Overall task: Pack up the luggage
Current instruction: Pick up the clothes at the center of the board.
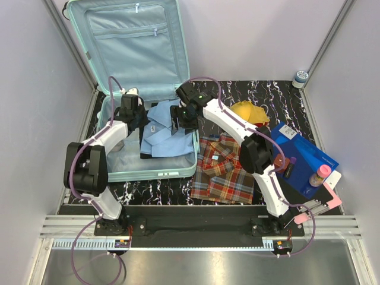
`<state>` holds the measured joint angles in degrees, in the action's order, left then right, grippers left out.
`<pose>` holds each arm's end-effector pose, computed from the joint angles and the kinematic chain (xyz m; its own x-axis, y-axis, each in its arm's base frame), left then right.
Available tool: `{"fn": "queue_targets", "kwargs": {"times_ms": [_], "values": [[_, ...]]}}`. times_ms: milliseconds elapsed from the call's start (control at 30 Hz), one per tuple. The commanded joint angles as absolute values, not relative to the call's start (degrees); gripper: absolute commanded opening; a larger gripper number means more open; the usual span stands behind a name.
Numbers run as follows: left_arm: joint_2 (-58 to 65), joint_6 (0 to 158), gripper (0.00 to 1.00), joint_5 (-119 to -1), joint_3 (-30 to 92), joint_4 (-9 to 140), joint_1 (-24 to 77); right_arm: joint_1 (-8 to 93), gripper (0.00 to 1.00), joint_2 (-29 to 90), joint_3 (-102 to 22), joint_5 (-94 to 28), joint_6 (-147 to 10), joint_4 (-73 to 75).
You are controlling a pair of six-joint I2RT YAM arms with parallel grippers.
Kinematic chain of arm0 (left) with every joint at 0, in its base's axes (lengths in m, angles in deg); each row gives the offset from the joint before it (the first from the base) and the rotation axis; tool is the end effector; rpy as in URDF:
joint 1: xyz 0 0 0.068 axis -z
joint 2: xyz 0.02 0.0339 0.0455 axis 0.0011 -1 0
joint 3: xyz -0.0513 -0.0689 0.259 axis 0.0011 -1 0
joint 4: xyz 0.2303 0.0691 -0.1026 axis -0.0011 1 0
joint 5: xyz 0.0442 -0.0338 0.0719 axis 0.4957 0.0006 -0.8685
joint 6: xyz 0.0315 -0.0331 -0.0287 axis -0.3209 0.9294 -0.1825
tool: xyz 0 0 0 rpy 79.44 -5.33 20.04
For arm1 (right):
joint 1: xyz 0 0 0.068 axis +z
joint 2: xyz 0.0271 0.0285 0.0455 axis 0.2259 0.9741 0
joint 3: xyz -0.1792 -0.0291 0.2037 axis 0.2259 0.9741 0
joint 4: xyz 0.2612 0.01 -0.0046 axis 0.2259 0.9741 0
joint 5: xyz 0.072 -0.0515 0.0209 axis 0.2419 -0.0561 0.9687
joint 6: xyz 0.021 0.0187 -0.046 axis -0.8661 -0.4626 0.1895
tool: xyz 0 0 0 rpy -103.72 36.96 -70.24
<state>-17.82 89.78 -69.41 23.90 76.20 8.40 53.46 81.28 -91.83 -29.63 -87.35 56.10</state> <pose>0.3700 -0.0536 0.2271 -0.6433 -0.2893 -0.7089 -0.1217 0.9527 -0.2784 0.3760 0.3285 0.2578 -0.9006 -0.2068 -0.3823 -0.3517 0.8636 0.3612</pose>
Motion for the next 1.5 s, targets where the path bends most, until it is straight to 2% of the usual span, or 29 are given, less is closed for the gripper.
{"fn": "queue_targets", "kwargs": {"times_ms": [0, 433, 733, 767, 833, 867, 900, 1067, 1267, 1467], "values": [[-12.37, 89.53, 0.0, -71.2, 22.28, 70.04, 8.33, 52.7, 0.7, 78.98, -96.84, -29.54, -86.26, 58.33], [-15.35, 87.25, 0.0, -68.83, 26.05, 71.53, 8.33, 49.71, 0.69, 87.31, -112.56, -30.25, -85.47, 62.55], [-15.44, 87.6, 0.02, -67.27, 27.19, 73.46, 8.33, 49.36, 0.67, 95.23, -117.41, -31.82, -84.94, 62.73], [-15.35, 87.69, 0.04, -67.16, 27.28, 73.46, 8.33, 49.27, 0.67, 95.58, -117.32, -32.17, -84.77, 62.73], [-15.0, 88.04, 0.17, -66.9, 27.19, 73.55, 8.41, 49.36, 0.67, 96.29, -116.88, -33.14, -84.68, 63.08], [-14.39, 88.13, 0.35, -66.81, 27.19, 73.55, 8.41, 49.36, 0.67, 96.64, -116.88, -33.41, -84.59, 63.08], [-14.04, 88.21, 0.46, -66.9, 26.93, 73.55, 8.41, 49.27, 0.67, 97.08, -116.8, -33.41, -84.59, 63.08], [-10.27, 89.71, 0.73, -69.87, 24.56, 73.9, 9.03, 49.44, 0.67, 98.83, -117.23, -32.79, -84.86, 63.08], [-6.48, 89.62, 0.79, -72.96, 22.54, 74.08, 12.45, 49.97, 0.67, 99.72, -117.67, -31.48, -85.21, 63.08], [-0.15, 90.5, 0.79, -75.16, 19.03, 74.52, 18.52, 50.06, 0.75, 94.72, -117.94, -31.56, -85.12, 62.91]]}}
